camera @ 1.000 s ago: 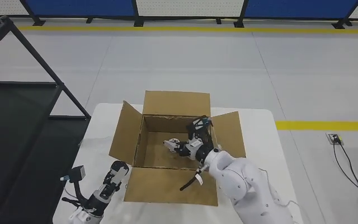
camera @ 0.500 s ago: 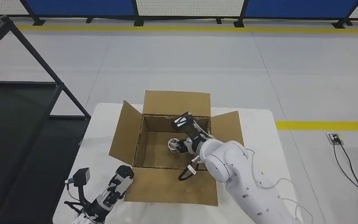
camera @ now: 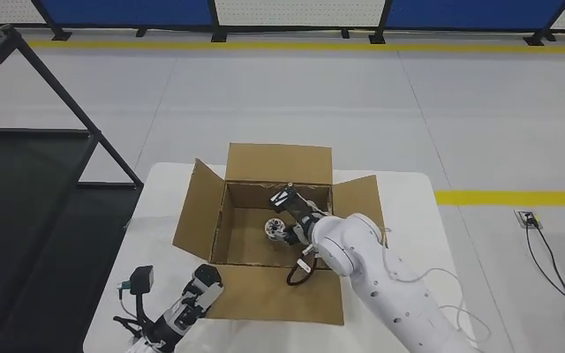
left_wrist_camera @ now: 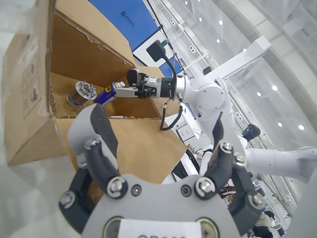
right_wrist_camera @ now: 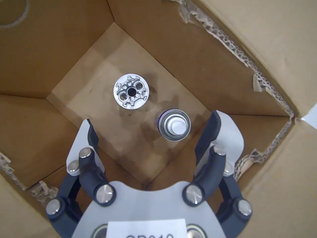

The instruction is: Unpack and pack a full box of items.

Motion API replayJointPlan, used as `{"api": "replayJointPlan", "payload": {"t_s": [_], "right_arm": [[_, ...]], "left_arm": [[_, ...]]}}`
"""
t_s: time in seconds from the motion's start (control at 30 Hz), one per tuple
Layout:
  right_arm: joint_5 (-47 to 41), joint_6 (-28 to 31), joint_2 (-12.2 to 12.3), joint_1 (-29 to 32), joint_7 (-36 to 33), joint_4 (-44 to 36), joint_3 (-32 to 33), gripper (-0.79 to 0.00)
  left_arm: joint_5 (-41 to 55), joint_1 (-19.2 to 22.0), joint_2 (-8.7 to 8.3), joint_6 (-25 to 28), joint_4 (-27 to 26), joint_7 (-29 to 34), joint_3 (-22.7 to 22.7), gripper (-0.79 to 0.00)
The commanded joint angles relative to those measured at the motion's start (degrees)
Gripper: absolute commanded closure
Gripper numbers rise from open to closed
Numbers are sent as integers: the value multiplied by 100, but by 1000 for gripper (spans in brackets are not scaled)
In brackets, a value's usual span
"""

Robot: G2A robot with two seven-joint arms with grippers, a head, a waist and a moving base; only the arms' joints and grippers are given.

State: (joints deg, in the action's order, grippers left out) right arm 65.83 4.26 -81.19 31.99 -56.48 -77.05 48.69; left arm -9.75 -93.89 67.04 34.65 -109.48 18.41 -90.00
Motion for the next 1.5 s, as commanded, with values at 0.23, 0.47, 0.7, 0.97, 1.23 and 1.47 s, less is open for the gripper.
{"api": "replayJointPlan", "payload": {"t_s": [0.23,0.47,0.7,0.97,1.23,1.47], "right_arm": [[-95,191,-155,-452,-125,851,-195,-785],[-102,191,-275,-675,-262,1277,-355,-499],[-112,110,-359,-728,-319,1495,-417,-336],[3,-4,-390,-685,-333,1417,-369,0],[616,-221,-176,49,-300,-252,94,0],[1770,-566,102,1545,35,-2764,677,0]], "left_arm": [[19,-127,-7,107,-4,-83,-19,-785],[-118,-200,-8,125,-26,-199,-17,-785],[-134,-247,-12,158,-32,-248,-26,-785],[-129,-240,-22,168,-36,-225,-26,-785],[-122,-198,-29,140,-12,-186,4,-785],[-139,-82,-25,29,56,-147,149,-785]]}}
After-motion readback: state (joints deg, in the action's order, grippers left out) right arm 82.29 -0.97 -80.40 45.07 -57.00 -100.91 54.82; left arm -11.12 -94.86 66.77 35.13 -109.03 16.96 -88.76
